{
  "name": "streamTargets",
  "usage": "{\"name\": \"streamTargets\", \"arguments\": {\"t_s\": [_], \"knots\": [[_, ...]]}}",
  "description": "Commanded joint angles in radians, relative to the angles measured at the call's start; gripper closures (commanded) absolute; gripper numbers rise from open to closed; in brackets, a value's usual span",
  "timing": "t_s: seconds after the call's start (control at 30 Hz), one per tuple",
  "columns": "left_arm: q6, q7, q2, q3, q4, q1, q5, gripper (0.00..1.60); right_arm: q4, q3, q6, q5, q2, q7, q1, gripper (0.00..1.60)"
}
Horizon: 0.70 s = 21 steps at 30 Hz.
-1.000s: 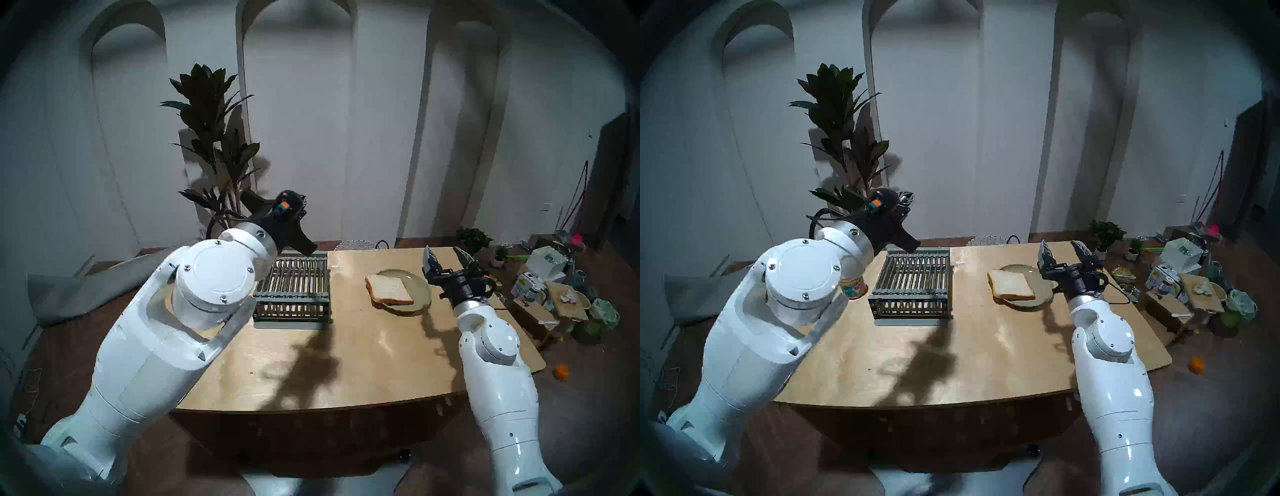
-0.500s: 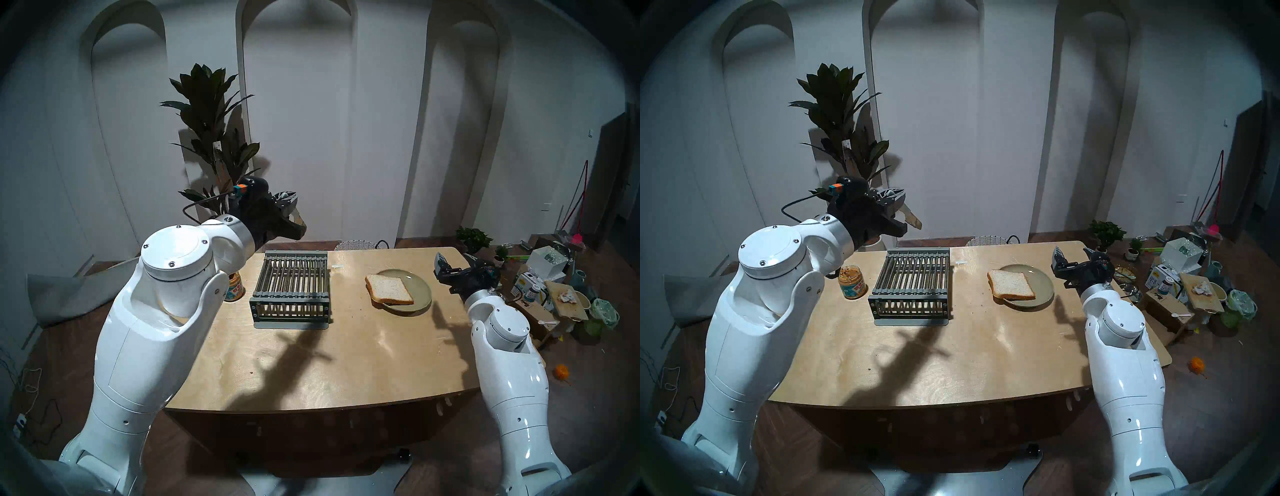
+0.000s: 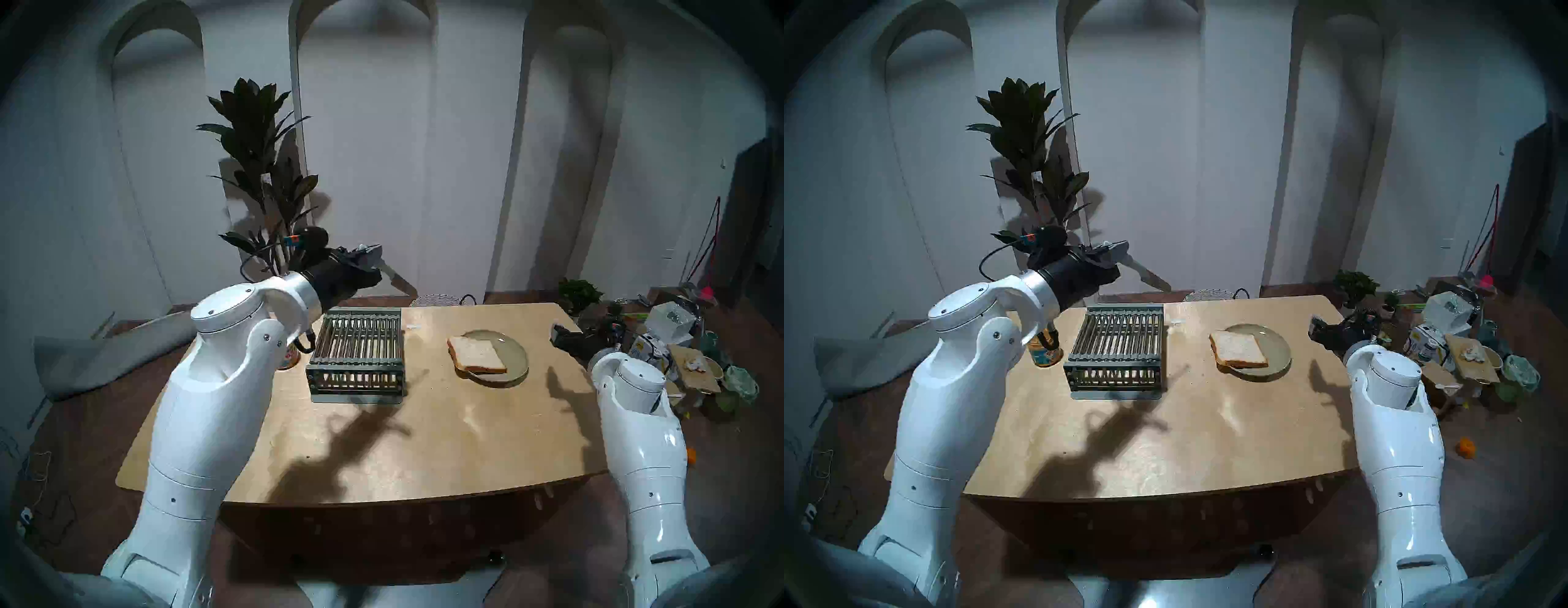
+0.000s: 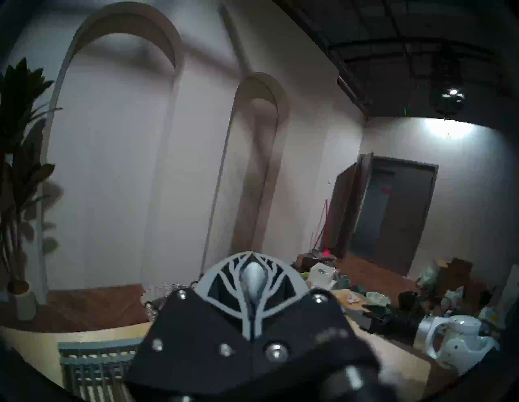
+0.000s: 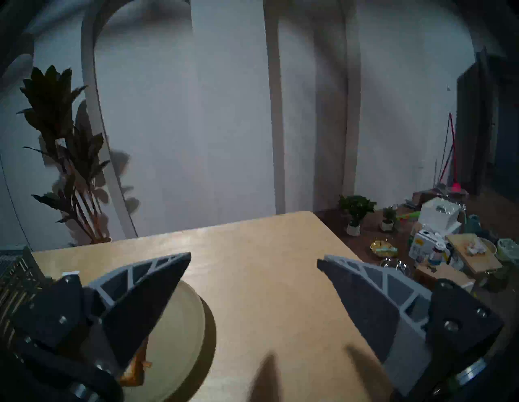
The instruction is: Spread peanut butter over the slice of bread with the knife
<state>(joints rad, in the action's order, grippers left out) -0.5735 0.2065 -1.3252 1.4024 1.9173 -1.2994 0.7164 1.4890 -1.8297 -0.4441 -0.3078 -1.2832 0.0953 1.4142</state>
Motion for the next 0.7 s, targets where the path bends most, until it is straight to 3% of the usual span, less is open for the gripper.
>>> {"name": "streamTargets", "arguments": {"t_s": [0.0, 0.23, 0.43, 0.6, 0.67], "knots": [[0.006, 0.031, -0.081, -0.012, -0.051, 0.079, 0.071, 1.6, 0.039, -0.012, -0.13, -0.052, 0.0, -0.005, -0.007, 0.0], [0.002, 0.046, -0.11, -0.028, -0.122, 0.118, 0.108, 1.6, 0.043, -0.025, -0.247, -0.11, 0.011, 0.003, 0.003, 0.0], [0.002, 0.054, -0.145, -0.044, -0.202, 0.153, 0.14, 1.6, 0.021, -0.054, -0.371, -0.207, 0.042, 0.088, -0.012, 0.0], [0.004, 0.052, -0.176, -0.062, -0.27, 0.182, 0.158, 1.6, -0.064, -0.093, -0.472, -0.269, 0.078, 0.156, -0.056, 0.0], [0.004, 0.045, -0.184, -0.063, -0.283, 0.186, 0.162, 1.6, -0.086, -0.096, -0.468, -0.274, 0.084, 0.167, -0.063, 0.0]]}}
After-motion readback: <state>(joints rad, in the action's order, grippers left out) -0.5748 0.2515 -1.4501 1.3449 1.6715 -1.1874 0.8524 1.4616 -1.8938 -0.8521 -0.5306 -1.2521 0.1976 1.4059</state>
